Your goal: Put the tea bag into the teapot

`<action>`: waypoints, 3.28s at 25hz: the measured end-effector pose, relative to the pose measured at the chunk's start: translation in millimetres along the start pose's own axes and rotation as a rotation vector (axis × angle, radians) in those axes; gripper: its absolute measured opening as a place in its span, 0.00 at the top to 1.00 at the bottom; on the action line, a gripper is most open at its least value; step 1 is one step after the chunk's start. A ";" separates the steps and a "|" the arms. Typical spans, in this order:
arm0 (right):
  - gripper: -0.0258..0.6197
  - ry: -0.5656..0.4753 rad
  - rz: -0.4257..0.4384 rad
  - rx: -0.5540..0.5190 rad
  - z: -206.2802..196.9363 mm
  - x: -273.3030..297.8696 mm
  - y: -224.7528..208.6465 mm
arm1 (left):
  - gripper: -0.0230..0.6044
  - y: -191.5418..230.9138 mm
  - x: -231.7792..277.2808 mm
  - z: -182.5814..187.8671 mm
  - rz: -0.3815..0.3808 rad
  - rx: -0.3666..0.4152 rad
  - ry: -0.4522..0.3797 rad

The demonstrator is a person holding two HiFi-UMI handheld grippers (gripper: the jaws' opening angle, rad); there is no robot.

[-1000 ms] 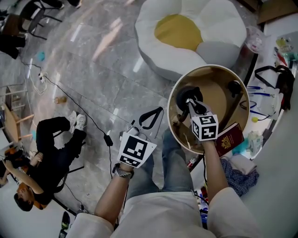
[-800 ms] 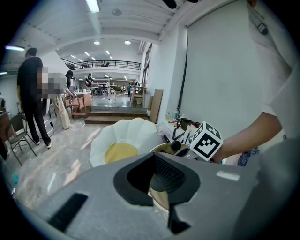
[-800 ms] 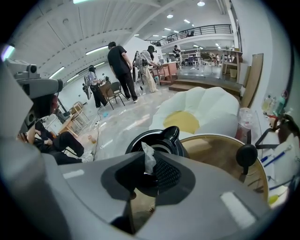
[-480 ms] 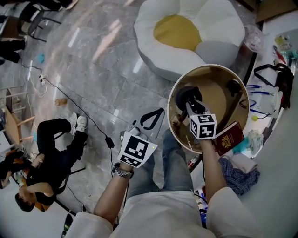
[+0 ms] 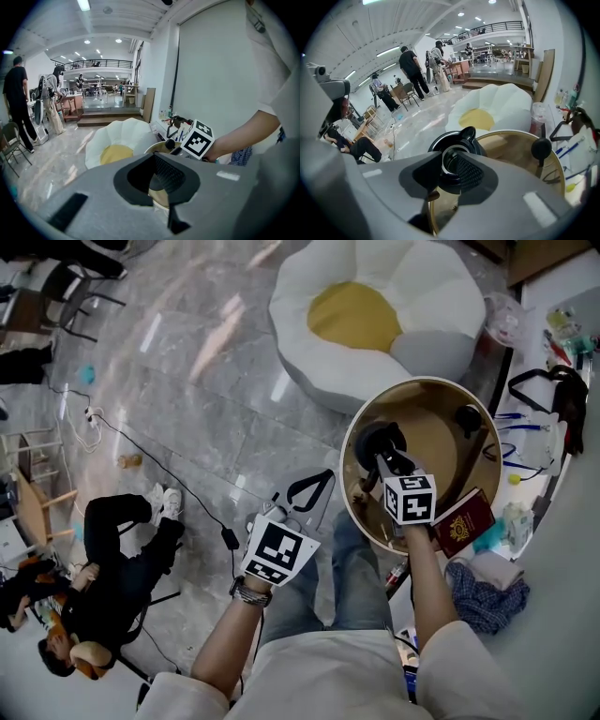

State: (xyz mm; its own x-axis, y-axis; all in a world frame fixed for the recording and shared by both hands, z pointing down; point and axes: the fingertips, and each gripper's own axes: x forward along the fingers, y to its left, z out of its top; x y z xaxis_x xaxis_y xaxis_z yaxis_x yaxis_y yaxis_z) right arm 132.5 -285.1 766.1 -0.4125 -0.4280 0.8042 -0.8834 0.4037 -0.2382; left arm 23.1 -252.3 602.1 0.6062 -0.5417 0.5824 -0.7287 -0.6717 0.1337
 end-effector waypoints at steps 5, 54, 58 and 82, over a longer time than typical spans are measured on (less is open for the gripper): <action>0.89 -0.030 -0.031 -0.032 3.0 -23.5 2.3 | 0.97 -7.7 -9.6 9.7 -0.011 0.021 0.002; 0.95 -0.714 -0.224 -0.190 116.7 -452.8 231.5 | 0.98 -92.4 -275.2 159.6 -0.052 0.310 -0.425; 0.95 -0.748 -0.225 -0.207 111.2 -474.5 249.6 | 0.98 -108.2 -300.2 167.5 -0.060 0.336 -0.469; 0.95 -0.872 -0.251 -0.237 97.7 -540.4 304.6 | 0.97 -152.6 -379.4 189.5 -0.091 0.438 -0.593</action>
State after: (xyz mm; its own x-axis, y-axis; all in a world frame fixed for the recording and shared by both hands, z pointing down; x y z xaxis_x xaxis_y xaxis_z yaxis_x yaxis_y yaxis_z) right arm 64.6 -9.9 205.8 -0.3221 -0.9412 0.1020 -0.9403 0.3306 0.0808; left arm -35.2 -40.1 208.8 0.8189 -0.5727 0.0373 -0.5484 -0.8000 -0.2432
